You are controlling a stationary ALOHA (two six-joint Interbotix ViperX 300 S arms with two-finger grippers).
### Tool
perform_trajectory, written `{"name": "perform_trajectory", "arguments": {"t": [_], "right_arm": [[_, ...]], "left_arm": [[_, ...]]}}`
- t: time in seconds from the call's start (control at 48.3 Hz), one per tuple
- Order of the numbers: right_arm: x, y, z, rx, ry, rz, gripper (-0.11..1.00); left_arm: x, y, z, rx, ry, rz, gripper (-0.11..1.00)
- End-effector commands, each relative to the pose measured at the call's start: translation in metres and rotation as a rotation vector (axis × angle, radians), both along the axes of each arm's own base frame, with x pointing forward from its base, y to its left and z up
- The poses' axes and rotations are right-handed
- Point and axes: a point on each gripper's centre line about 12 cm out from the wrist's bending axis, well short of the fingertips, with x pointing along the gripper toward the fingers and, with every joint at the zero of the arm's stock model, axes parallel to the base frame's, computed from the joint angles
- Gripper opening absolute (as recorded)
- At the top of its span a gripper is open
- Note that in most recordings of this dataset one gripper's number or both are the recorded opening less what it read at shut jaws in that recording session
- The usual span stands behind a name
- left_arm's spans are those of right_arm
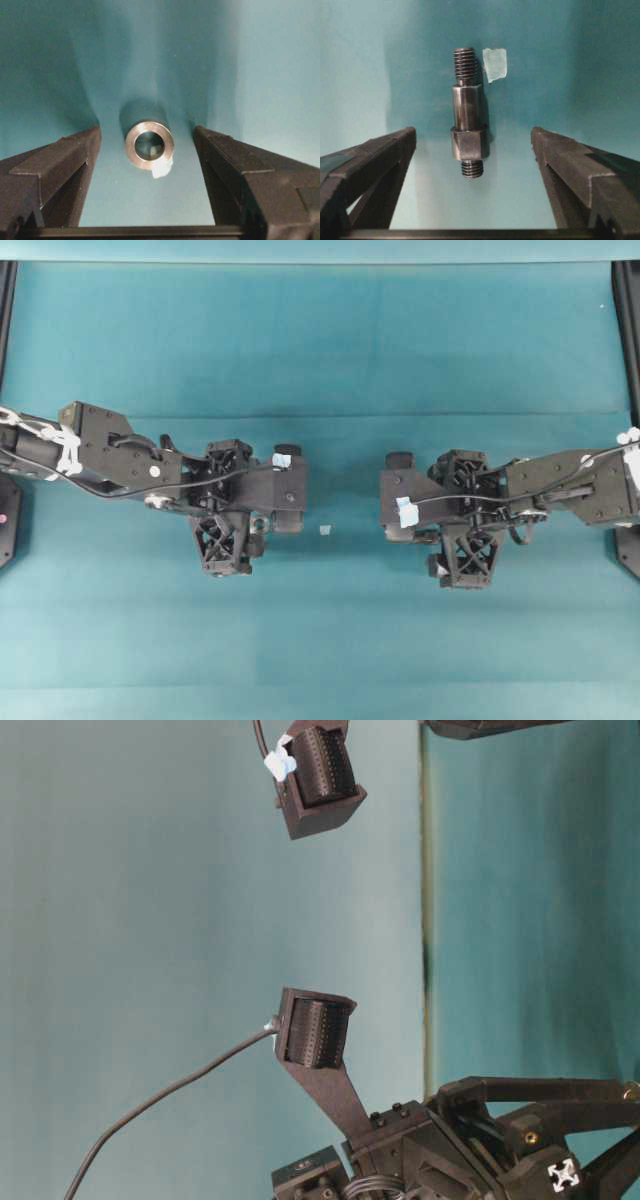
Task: Insert the washer onto the shaft with both hands.
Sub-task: 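Close left gripper on washer and right gripper on shaft hex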
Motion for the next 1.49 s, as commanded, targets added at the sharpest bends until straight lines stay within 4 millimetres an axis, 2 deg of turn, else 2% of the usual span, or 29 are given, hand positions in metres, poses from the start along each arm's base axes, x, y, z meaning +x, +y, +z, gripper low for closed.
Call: {"name": "perform_trajectory", "arguments": {"t": [0.0, 0.828, 1.014, 1.076, 1.2, 1.345, 1.469], "right_arm": [[0.002, 0.0, 0.002, -0.004, -0.012, 0.013, 0.87], [0.002, -0.005, -0.006, -0.007, 0.009, -0.002, 0.86], [0.002, -0.006, -0.006, -0.007, 0.012, -0.006, 0.83], [0.002, -0.007, -0.006, -0.007, 0.012, -0.01, 0.77], [0.001, -0.008, -0.006, -0.007, 0.015, -0.013, 0.59], [0.0, -0.011, -0.007, -0.007, 0.024, -0.022, 0.36], [0.0, -0.012, -0.008, -0.007, 0.035, -0.025, 0.21]], "left_arm": [[0.002, 0.001, 0.003, 0.002, -0.014, 0.001, 0.8], [0.002, 0.001, 0.003, 0.002, -0.014, 0.002, 0.8], [0.002, 0.001, 0.004, 0.004, -0.015, 0.0, 0.76], [0.003, 0.001, 0.004, 0.002, -0.017, 0.001, 0.72], [0.003, 0.001, 0.005, 0.003, -0.02, 0.001, 0.6], [0.002, 0.001, 0.005, 0.005, -0.018, -0.003, 0.4], [0.002, 0.001, 0.005, 0.005, -0.018, -0.005, 0.37]]}}
